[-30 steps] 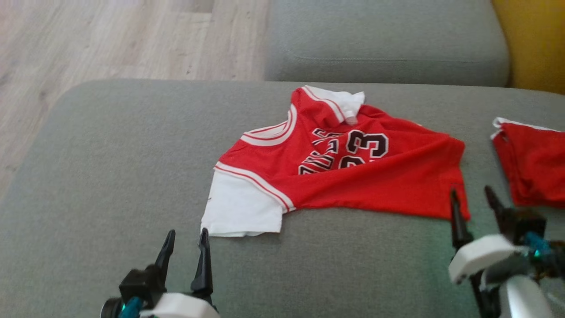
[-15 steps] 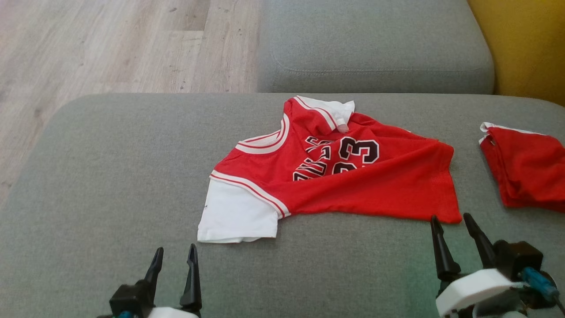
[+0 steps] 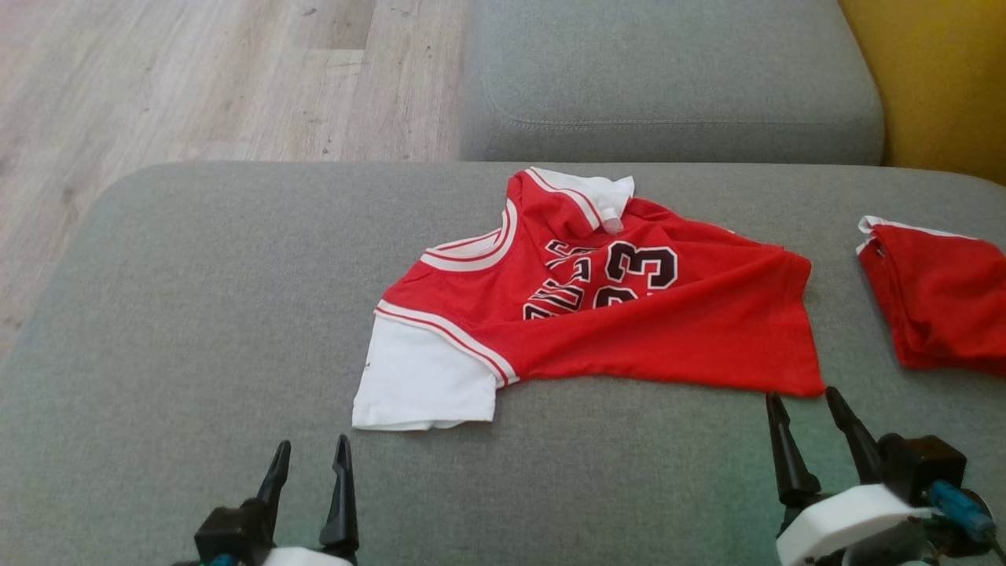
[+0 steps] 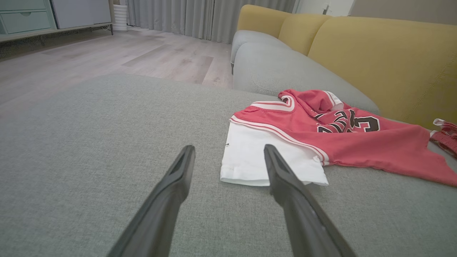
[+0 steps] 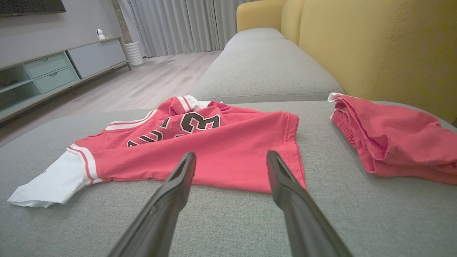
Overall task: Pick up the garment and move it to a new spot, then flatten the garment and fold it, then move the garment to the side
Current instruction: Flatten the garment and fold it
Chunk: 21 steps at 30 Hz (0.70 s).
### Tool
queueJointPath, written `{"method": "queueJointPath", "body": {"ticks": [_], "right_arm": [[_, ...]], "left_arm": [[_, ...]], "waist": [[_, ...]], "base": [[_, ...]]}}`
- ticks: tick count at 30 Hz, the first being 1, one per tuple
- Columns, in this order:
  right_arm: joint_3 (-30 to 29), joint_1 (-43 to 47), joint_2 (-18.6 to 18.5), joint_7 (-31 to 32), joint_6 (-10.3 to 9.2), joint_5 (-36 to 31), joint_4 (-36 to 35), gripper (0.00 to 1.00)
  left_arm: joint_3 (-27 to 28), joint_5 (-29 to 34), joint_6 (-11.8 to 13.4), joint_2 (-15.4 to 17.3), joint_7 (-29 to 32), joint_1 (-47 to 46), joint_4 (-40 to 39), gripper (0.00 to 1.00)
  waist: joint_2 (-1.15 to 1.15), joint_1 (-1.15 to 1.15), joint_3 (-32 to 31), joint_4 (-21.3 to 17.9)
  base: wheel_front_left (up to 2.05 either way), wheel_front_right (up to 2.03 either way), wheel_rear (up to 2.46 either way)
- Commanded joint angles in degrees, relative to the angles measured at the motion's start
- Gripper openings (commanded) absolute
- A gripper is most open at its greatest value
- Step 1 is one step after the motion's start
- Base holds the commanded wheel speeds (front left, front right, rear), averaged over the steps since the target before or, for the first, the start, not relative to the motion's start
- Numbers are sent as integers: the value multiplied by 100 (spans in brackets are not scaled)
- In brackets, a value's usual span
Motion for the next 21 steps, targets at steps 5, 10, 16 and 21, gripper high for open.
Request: {"method": "queueJointPath", "body": {"ticks": [5, 10, 16, 21], "right_arm": [[135, -185, -32, 38, -5, -10, -265, 100], [71, -211, -32, 104, -5, -28, -278, 100], [136, -385, -31, 216, -5, -126, -395, 100], [182, -536, -31, 256, -5, -190, -439, 100]], "left_arm": [[256, -46, 29, 143, -34, -328, -134, 100], [259, -57, 19, 212, 212, -608, -7, 100], [231, -180, -111, 75, 554, -1143, 469, 100], [231, -363, -258, -136, 737, -1476, 1028, 100]], "waist": [[0, 0, 100, -8], [0, 0, 276, -48], [0, 0, 709, -178], [0, 0, 1014, -323]], "base": [[0, 0, 0], [0, 0, 0], [0, 0, 0], [0, 0, 0]]}}
